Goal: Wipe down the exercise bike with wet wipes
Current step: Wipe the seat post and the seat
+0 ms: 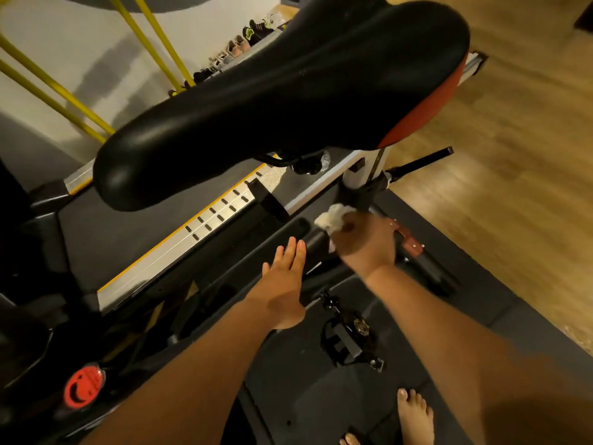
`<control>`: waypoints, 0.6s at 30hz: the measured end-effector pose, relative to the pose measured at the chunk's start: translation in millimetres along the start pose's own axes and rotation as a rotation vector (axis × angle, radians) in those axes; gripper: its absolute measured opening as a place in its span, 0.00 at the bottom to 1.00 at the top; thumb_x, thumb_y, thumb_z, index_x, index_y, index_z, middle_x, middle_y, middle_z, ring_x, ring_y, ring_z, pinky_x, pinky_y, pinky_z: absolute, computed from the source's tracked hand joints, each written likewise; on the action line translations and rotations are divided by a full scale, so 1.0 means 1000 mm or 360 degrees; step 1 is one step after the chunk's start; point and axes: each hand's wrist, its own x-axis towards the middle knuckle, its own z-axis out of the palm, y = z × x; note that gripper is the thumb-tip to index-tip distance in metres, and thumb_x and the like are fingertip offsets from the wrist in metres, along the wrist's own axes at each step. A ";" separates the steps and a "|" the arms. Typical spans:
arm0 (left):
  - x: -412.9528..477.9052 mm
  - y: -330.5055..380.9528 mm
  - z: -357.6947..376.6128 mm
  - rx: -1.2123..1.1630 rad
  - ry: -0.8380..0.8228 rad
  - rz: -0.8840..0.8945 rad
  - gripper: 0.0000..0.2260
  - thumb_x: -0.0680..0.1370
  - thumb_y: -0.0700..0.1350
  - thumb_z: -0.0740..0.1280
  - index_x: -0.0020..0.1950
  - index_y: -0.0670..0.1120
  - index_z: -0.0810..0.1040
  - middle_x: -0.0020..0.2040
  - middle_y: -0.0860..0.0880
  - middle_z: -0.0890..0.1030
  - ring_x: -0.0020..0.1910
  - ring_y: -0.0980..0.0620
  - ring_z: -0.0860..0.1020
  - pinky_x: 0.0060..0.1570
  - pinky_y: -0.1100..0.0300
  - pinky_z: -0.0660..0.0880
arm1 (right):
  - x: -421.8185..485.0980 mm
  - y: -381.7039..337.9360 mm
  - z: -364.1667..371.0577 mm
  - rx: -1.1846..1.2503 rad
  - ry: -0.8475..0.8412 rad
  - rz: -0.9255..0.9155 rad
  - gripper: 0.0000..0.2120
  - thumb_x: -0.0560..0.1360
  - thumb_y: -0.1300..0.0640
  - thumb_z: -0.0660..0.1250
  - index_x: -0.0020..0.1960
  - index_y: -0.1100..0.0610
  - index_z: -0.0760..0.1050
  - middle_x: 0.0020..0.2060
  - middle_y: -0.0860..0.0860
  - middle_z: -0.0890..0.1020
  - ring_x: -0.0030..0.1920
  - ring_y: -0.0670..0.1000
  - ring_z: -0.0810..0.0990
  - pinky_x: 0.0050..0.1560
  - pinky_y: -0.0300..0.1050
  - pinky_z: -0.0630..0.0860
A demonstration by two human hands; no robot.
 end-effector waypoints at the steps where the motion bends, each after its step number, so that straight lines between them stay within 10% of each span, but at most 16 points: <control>1: 0.001 0.000 0.000 0.0006 0.0001 0.0002 0.51 0.72 0.31 0.67 0.78 0.50 0.31 0.78 0.52 0.31 0.77 0.48 0.33 0.76 0.47 0.38 | 0.008 0.001 -0.010 -0.0056 0.0115 -0.0015 0.12 0.77 0.48 0.65 0.38 0.51 0.74 0.33 0.44 0.78 0.38 0.46 0.79 0.45 0.39 0.73; 6: 0.003 -0.002 0.007 0.0030 0.0032 0.0004 0.51 0.72 0.31 0.66 0.77 0.50 0.29 0.78 0.52 0.30 0.77 0.48 0.32 0.77 0.45 0.39 | 0.034 0.026 -0.018 -0.0171 0.0422 0.0032 0.06 0.72 0.58 0.66 0.36 0.58 0.76 0.36 0.57 0.82 0.40 0.58 0.81 0.40 0.42 0.69; 18: 0.003 0.002 0.002 -0.0103 -0.0027 -0.0063 0.51 0.70 0.27 0.64 0.79 0.52 0.33 0.79 0.55 0.33 0.77 0.51 0.34 0.77 0.46 0.39 | 0.014 0.028 0.051 0.0614 -0.0277 0.1215 0.10 0.70 0.68 0.72 0.50 0.62 0.76 0.45 0.58 0.82 0.42 0.56 0.83 0.45 0.52 0.83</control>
